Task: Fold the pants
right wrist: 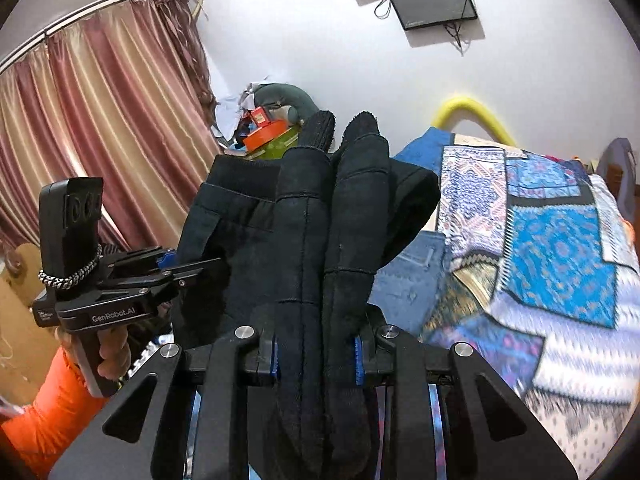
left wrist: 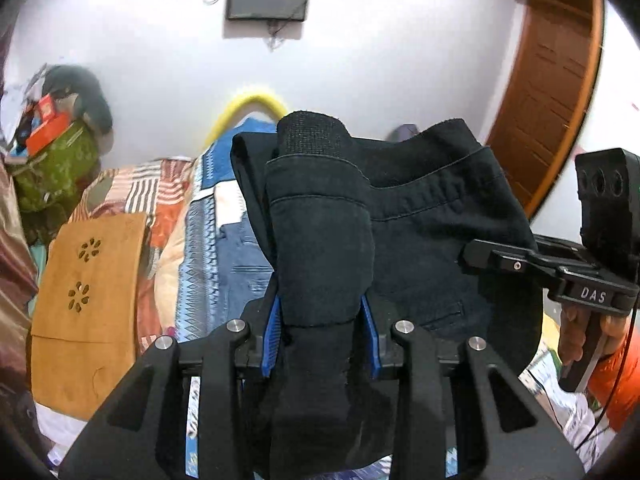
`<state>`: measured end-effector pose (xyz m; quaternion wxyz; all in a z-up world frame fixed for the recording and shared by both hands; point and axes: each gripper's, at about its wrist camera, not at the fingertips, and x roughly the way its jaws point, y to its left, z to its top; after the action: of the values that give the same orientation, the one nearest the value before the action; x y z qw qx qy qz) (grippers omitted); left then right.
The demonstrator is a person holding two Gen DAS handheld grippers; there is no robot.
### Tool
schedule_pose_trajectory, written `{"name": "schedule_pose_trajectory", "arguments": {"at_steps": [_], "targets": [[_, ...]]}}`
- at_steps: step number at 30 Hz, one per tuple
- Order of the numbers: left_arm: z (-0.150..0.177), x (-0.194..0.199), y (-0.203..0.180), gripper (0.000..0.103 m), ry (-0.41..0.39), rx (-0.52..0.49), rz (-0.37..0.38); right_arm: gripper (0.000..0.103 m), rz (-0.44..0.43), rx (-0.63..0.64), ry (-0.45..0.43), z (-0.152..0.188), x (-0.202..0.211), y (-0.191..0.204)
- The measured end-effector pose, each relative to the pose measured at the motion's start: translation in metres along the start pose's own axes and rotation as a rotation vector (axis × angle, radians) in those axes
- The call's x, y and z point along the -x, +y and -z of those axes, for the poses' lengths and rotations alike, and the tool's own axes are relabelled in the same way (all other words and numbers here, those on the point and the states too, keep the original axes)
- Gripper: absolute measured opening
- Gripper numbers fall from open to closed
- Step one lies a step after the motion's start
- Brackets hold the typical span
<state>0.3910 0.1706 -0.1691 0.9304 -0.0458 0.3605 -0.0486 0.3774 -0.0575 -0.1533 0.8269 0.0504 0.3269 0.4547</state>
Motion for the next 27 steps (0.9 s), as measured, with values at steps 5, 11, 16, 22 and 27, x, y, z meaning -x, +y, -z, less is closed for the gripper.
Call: {"name": "schedule_pose_trajectory", "arguments": {"at_steps": [5,11,16,22,27], "targets": [[-0.003,-0.053,0.04,0.034,0.045,0.04,-0.039,0.023,0.008,-0.018,0.056,-0.012,-0.062,-0.022],[0.008,-0.14,0.094,0.034,0.156,0.129,-0.028,0.023,0.032,-0.041,0.126,-0.008,-0.138,-0.052],[0.026,-0.193,0.112,0.034,0.216,0.166,-0.029,0.023,0.067,-0.05,0.181,0.007,-0.188,-0.073],[0.042,-0.234,0.117,0.041,0.292,0.18,-0.035,0.025,0.125,-0.042,0.307,0.016,-0.223,-0.1],[0.049,-0.218,0.115,0.048,0.265,0.171,-0.105,0.04,0.19,0.021,0.345,0.026,-0.21,-0.102]]}}
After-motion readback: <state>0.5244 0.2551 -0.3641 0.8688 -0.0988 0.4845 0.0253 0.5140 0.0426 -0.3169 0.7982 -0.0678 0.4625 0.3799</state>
